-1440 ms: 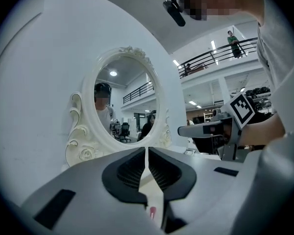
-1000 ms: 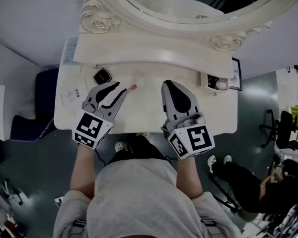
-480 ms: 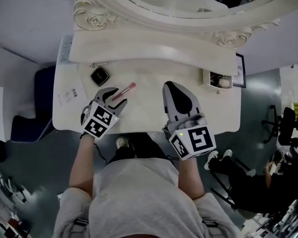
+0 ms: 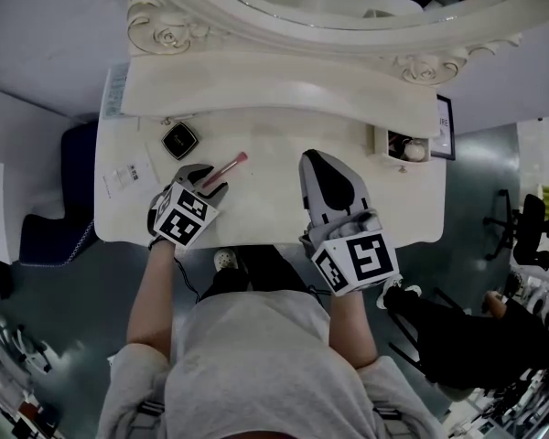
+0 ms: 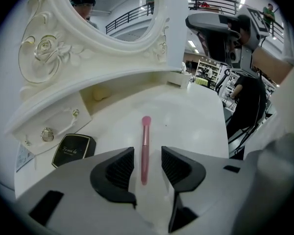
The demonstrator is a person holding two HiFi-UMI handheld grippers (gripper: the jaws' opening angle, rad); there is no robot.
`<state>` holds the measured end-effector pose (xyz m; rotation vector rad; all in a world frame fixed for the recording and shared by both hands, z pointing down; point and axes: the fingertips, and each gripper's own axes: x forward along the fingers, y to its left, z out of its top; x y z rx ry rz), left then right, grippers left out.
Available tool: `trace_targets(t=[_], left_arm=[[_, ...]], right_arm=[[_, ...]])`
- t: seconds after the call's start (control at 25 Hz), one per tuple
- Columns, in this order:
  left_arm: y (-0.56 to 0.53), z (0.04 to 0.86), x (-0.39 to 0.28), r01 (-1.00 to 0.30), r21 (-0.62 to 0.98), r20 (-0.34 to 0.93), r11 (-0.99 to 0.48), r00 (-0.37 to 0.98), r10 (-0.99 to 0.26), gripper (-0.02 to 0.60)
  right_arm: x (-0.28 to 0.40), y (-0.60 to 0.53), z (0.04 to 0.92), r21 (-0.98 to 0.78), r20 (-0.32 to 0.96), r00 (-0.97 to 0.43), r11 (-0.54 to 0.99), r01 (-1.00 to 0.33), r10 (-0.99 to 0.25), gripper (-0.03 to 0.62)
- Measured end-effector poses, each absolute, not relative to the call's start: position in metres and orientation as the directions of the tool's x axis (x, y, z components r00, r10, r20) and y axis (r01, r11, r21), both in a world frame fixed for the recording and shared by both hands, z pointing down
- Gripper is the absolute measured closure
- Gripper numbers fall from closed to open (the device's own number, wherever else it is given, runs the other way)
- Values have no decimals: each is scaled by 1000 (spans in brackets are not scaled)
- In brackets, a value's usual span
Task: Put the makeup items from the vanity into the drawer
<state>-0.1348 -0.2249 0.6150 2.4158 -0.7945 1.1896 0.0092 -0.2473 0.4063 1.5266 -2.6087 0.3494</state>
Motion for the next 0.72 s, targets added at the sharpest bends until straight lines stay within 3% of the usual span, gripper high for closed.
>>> trace_targets(t=[0.24,0.48,0.72], left_arm=[[-227,617,-136,-631,54,797,-774,494,-348,415],[-229,615,-136,-655,32,788,-755,481,-385,520],[-230,616,-139,-687,35,780,-726,473,-410,530]], right_arm=[[10,-248,409,-147,203,-493,472,-869,-846,566],[10,-250,405,-141,195,-499,479,-866,-844,566],[9,-248,400,-130,192,-503,486,-864,-843,566]])
